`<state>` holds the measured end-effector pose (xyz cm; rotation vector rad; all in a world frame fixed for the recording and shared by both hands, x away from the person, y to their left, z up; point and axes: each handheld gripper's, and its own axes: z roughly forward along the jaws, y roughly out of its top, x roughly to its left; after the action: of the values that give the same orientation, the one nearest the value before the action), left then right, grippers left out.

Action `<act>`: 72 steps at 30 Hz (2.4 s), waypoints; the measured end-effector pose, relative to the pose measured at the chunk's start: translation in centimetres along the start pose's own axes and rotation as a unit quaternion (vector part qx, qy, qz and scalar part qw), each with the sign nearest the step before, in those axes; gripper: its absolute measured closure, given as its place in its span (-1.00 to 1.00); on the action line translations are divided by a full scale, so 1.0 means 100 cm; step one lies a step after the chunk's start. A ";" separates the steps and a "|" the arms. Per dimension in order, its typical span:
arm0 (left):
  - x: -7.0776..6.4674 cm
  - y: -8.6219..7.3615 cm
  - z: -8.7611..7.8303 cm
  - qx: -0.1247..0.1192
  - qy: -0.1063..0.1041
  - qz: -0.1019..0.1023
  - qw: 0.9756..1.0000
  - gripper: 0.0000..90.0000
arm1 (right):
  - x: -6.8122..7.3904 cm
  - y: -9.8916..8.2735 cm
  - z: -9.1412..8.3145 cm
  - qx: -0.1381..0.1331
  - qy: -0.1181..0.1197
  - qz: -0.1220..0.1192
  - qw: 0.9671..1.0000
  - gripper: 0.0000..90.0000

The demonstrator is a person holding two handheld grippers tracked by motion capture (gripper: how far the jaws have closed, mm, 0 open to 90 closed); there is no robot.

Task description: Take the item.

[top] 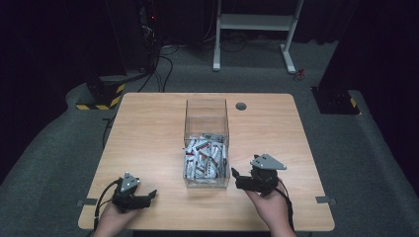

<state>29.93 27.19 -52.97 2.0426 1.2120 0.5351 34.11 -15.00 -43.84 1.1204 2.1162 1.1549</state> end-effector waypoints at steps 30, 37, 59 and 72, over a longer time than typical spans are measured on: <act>0.001 0.002 0.002 0.005 -0.009 0.008 1.000 -0.69 | 0.026 0.022 0.006 -0.019 0.016 -0.003 1.000 -0.72; 0.001 0.003 0.002 0.005 -0.011 0.009 1.000 -0.69 | 0.030 0.024 0.007 -0.022 0.021 -0.005 1.000 -0.71; 0.000 0.001 0.001 0.001 -0.014 0.012 1.000 -0.69 | 0.050 0.035 0.020 -0.020 0.041 -0.015 0.999 -0.61; 0.000 0.001 0.001 0.001 -0.013 0.011 1.000 -0.69 | 0.063 0.034 0.032 0.000 0.046 -0.037 0.998 -0.32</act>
<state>30.02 27.12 -52.97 2.0620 1.1755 0.5156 34.40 -7.24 -42.80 0.9978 2.2069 1.1944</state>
